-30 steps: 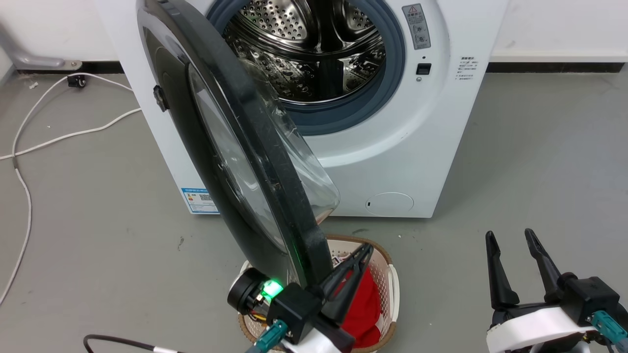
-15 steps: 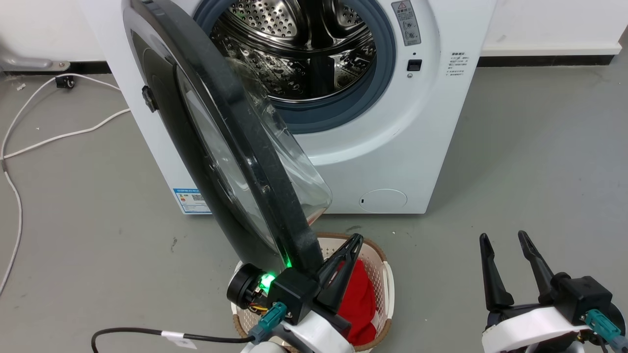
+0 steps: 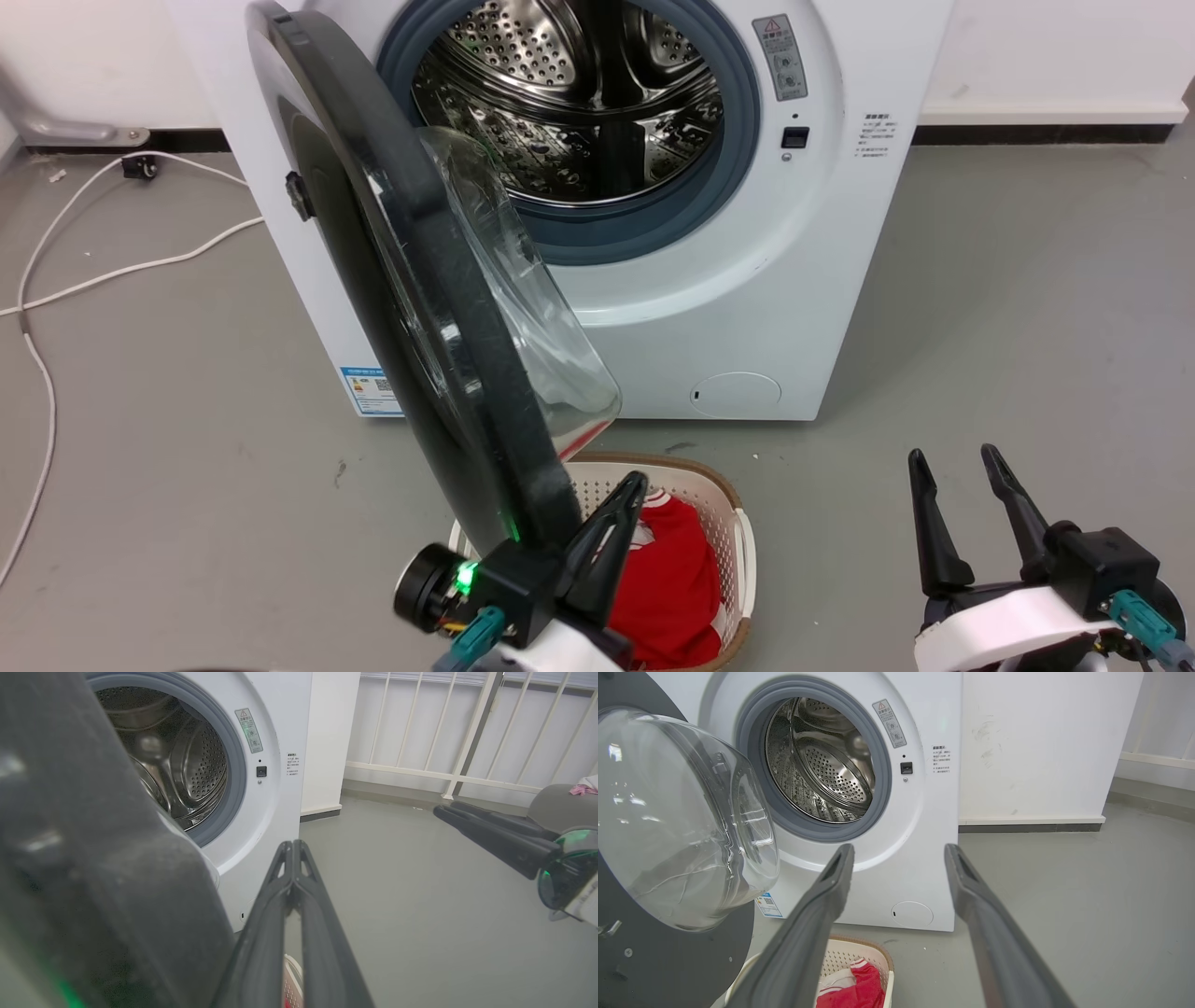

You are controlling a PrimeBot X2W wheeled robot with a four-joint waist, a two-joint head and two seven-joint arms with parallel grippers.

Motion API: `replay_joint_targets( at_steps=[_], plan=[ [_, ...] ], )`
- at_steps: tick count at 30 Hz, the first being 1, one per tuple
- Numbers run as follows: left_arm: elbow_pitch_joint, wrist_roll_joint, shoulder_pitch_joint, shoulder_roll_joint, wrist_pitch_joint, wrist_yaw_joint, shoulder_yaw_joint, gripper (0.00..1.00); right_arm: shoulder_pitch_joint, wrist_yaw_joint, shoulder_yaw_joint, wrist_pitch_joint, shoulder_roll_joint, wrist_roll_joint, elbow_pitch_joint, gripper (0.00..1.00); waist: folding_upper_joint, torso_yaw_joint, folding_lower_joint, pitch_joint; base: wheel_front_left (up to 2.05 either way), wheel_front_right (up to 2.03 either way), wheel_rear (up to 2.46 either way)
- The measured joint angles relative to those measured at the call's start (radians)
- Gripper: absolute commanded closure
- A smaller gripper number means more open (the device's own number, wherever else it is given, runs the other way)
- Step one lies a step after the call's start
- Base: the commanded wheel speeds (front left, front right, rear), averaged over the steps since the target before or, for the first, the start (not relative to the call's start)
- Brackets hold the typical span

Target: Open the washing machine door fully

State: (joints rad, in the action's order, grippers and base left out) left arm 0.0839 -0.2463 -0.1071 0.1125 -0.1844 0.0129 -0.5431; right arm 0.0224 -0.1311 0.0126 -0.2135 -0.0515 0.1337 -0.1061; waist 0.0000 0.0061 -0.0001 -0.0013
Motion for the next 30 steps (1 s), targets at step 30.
replay_joint_targets(
  at_steps=[30],
  plan=[
    [-0.149, -0.079, 0.206, 0.167, 0.004, 0.186, 0.246, 1.00, 0.013, 0.000, -0.004, 0.009, 0.000, 0.010, -0.006, 0.00, 0.0000, 0.234, 0.0001, -0.017, 0.00, 0.00, 0.00]
  ],
)
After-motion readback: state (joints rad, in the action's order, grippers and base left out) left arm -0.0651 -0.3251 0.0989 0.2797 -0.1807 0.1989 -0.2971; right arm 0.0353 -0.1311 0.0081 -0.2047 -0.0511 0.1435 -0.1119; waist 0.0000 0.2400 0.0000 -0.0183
